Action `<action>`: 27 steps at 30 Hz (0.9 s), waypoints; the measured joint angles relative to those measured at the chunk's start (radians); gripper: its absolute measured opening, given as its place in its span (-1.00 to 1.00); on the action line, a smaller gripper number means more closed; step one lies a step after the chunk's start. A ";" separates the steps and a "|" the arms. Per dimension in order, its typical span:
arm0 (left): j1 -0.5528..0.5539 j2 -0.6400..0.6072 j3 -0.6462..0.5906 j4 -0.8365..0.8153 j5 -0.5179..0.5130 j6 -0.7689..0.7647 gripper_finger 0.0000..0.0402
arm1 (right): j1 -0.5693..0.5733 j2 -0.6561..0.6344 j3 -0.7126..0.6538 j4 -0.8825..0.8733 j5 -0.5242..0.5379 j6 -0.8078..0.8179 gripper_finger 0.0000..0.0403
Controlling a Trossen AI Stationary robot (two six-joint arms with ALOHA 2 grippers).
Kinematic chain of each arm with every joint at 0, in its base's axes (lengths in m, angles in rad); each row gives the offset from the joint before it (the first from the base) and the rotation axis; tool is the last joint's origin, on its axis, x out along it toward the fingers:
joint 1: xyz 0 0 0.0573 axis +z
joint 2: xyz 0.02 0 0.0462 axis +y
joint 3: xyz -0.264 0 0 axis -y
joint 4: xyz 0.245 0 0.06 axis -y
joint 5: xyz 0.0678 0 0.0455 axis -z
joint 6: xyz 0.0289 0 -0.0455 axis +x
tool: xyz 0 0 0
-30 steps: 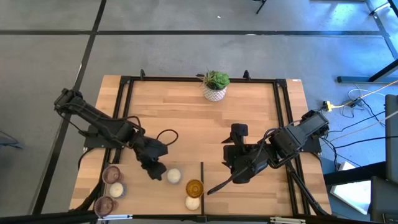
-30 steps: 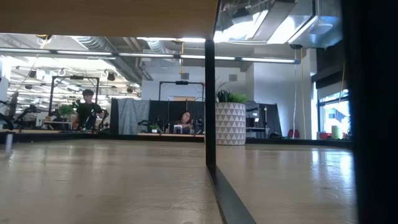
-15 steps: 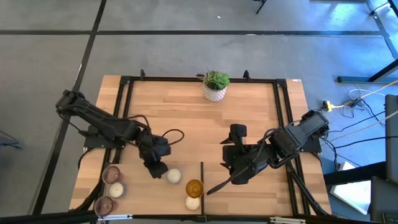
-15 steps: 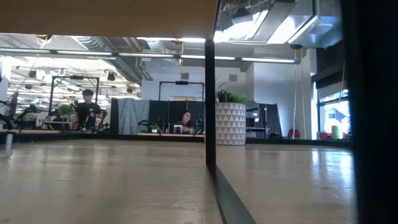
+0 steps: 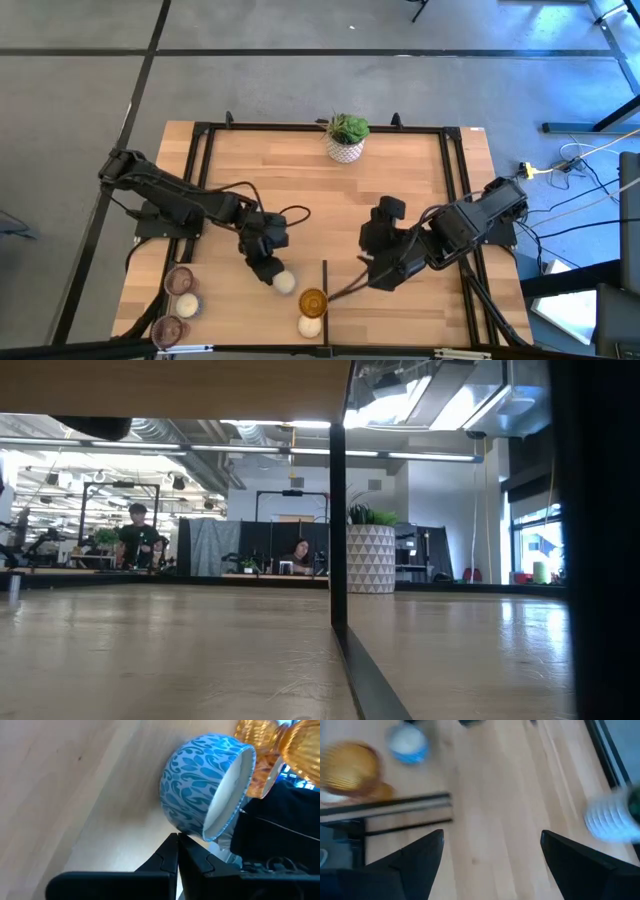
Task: Pick & Place candle stick holders
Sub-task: Put the blue scented candle on the shelf
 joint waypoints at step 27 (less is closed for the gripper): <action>0.025 0.074 0.000 0.145 0.122 -0.018 -0.99 | -0.005 0.000 -0.091 -0.087 -0.009 0.156 0.66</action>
